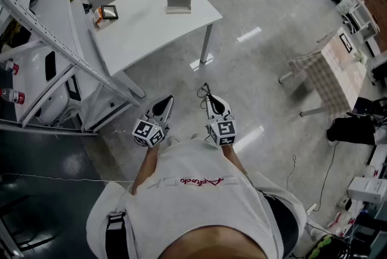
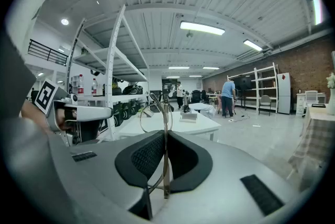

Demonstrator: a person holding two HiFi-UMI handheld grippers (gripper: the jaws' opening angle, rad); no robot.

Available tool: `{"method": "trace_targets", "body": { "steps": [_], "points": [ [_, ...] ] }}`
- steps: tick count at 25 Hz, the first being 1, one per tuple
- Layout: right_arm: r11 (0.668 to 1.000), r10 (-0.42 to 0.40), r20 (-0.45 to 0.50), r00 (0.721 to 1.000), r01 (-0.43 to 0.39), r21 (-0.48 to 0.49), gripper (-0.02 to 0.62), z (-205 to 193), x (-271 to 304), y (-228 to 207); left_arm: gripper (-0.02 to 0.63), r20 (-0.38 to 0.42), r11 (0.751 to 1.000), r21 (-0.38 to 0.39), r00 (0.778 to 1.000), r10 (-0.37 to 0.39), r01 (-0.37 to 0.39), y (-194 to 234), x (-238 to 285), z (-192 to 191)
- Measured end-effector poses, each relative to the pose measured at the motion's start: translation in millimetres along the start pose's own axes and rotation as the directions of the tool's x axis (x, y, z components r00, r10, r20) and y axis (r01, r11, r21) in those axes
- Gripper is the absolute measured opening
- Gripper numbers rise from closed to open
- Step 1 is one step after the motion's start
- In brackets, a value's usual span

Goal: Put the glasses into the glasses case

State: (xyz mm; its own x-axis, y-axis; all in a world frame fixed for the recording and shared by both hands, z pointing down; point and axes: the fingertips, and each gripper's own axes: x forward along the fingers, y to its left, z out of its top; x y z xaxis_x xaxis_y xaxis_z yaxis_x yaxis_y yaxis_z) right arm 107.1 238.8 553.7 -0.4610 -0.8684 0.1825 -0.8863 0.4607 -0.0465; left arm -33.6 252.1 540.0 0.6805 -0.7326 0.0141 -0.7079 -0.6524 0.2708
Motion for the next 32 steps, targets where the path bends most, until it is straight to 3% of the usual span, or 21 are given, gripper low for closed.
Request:
{"method": "trace_targets", "body": {
  "steps": [32],
  "points": [
    [0.995,0.103,0.052,0.993,-0.104,0.005,0.012,0,-13,-41,0.009,-0.041,0.999,0.046,0.999,0.024,-0.022,-45,52,-14]
  ]
}}
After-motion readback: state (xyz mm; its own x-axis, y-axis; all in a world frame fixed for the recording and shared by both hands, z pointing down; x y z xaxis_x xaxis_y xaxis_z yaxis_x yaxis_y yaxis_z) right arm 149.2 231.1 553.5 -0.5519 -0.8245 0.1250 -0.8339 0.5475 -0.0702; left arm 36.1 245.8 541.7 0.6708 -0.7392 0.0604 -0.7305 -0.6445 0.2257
